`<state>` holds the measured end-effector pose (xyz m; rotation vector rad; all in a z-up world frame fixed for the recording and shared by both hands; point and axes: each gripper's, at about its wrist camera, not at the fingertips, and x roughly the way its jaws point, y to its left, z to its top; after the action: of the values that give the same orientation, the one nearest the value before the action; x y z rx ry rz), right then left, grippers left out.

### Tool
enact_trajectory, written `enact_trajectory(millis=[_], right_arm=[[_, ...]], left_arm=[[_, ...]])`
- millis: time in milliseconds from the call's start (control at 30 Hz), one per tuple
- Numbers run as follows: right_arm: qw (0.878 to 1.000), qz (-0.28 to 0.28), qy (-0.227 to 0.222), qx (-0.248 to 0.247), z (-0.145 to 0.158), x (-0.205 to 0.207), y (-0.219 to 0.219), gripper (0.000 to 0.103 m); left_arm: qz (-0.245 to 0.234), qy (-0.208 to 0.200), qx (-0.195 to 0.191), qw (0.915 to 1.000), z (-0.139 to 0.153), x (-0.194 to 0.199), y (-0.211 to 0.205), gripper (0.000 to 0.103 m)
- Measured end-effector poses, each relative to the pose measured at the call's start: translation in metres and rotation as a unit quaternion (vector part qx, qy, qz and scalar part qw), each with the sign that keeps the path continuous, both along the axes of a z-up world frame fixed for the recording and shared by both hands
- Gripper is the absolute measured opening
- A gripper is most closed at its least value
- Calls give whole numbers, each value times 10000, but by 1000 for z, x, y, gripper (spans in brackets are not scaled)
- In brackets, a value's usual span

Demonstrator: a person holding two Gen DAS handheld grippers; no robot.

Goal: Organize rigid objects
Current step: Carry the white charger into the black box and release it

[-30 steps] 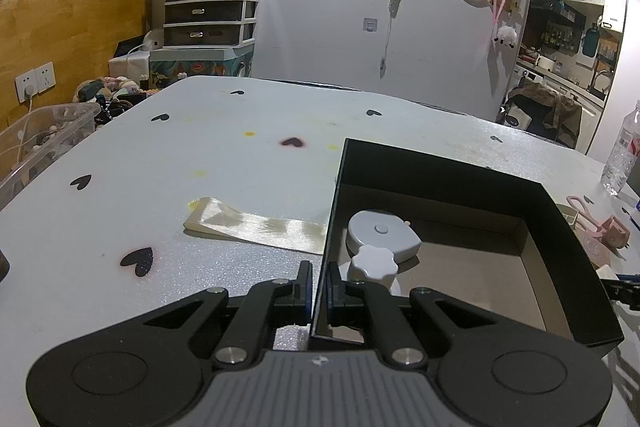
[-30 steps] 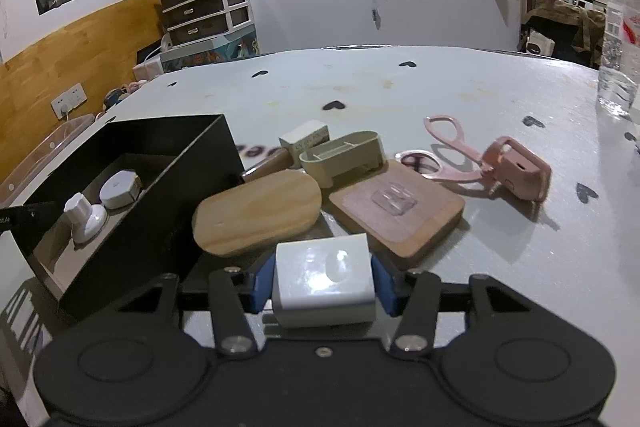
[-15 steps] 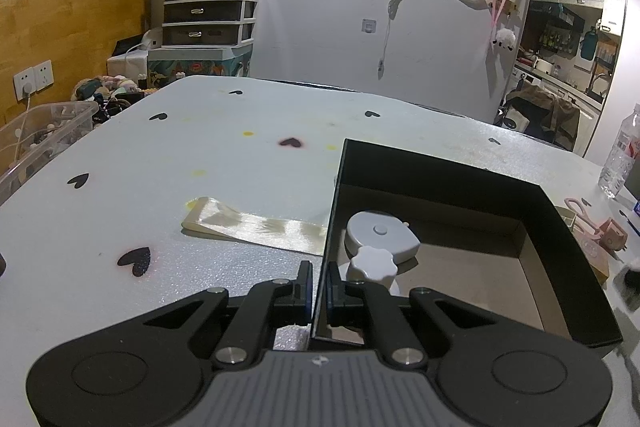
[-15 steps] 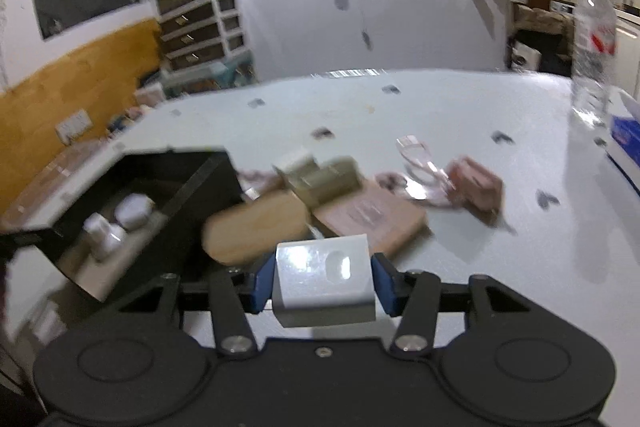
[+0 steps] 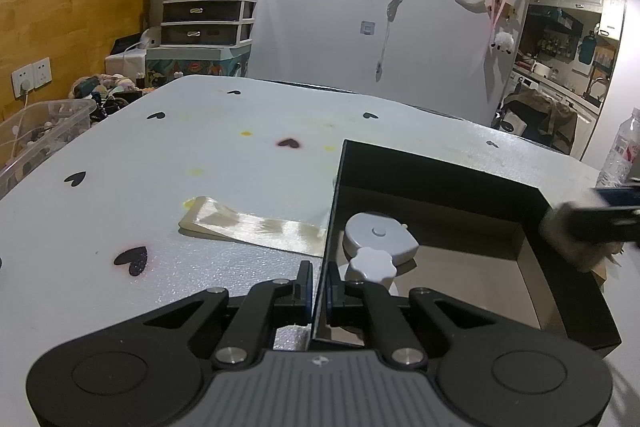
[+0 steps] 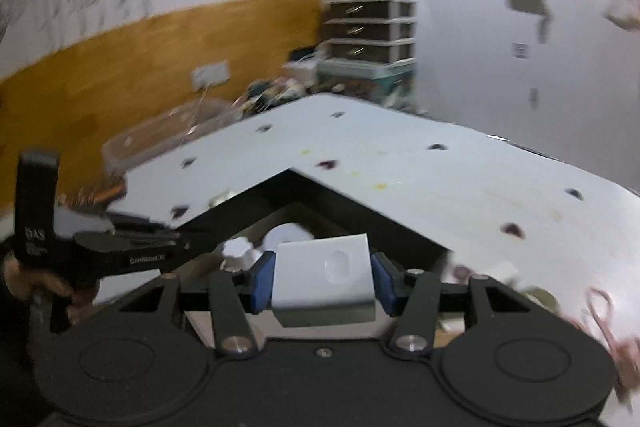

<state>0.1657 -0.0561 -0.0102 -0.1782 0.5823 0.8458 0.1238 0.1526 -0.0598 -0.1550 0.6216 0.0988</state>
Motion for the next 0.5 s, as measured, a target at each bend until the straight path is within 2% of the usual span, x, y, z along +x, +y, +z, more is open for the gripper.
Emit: enact_trajectory(millis=[100, 200, 367, 500], right_arm=[[9983, 398, -5, -422, -7, 11, 25, 52], [9917, 888, -45, -929, -16, 21, 48, 52], [9680, 1719, -265, -1810, -29, 33, 76, 52], [9470, 2201, -493, -2289, -34, 38, 88, 52]], left_arm=[[-37, -23, -43, 10000, -1, 0, 2, 6], [-74, -40, -72, 9999, -2, 0, 3, 6], [-120, -69, -118, 9998, -3, 0, 5, 6], [-132, -78, -121, 9998, -3, 0, 5, 6]])
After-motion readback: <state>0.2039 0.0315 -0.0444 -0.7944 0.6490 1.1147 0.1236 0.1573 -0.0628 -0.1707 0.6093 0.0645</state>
